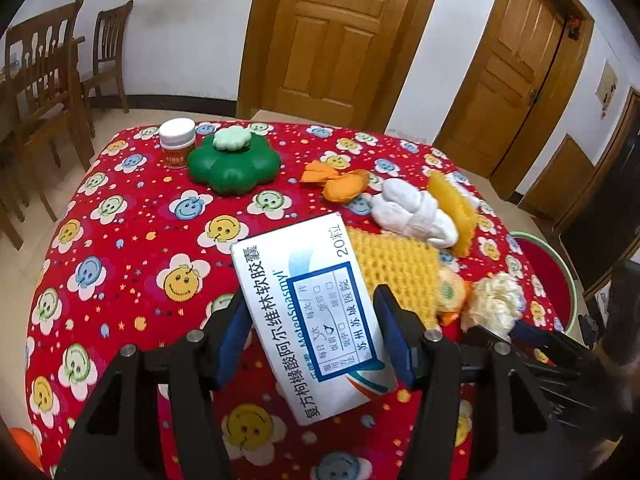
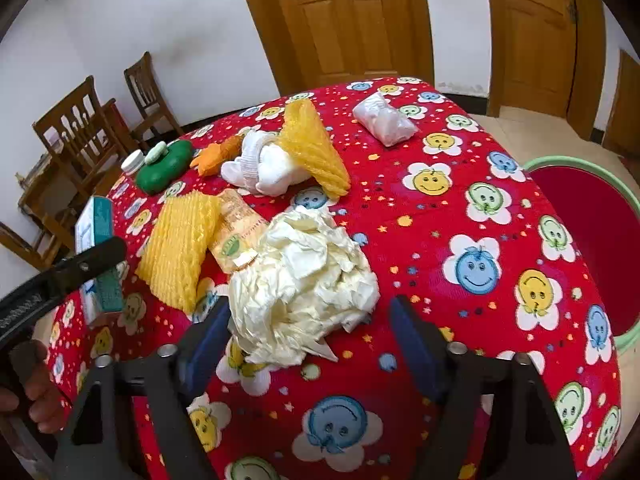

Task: Collect trash
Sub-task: 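Grasp the large crumpled tissue with the right tool while the left tool holds the box, then carry the crumpled tissue in the right tool over the red bucket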

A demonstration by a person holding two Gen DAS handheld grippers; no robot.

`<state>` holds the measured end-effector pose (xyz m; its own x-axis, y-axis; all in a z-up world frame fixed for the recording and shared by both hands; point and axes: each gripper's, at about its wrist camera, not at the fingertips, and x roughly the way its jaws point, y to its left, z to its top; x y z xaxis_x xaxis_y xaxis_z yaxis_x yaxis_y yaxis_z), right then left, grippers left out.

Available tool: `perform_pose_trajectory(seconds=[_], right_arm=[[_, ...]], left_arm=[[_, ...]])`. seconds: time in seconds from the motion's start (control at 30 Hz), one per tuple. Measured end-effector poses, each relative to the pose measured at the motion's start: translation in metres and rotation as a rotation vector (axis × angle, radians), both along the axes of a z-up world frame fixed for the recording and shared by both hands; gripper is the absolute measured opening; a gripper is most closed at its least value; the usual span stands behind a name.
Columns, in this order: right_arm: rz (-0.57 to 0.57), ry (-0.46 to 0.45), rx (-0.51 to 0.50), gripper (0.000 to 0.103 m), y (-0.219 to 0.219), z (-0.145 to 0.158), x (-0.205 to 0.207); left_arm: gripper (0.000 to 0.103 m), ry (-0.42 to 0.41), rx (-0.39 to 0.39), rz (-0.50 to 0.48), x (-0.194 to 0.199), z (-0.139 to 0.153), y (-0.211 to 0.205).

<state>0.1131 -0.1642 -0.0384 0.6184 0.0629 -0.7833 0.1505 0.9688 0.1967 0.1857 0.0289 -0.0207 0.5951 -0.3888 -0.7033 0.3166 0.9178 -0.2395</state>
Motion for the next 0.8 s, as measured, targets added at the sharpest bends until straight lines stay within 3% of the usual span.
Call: perform_pose_trajectory(seconds=[0.07, 0.17, 0.43, 0.8], right_arm=[[-0.006, -0.009, -0.013, 0.053, -0.003, 0.000, -0.003], [-0.002, -0.015, 0.012, 0.048, -0.006, 0.001, -0.006], [0.013, -0.070, 0.043, 0.047, -0.011, 0.020, -0.033], [-0.045, -0.150, 0.030, 0.047, -0.045, 0.056, -0.068]], left_arm=[[0.061, -0.012, -0.013, 0.001, -0.010, 0.006, 0.000], [0.061, -0.035, -0.011, 0.012, -0.026, 0.016, -0.001], [0.061, -0.032, -0.017, 0.012, -0.052, 0.031, -0.013], [0.061, -0.010, -0.037, -0.078, -0.069, 0.045, -0.065]])
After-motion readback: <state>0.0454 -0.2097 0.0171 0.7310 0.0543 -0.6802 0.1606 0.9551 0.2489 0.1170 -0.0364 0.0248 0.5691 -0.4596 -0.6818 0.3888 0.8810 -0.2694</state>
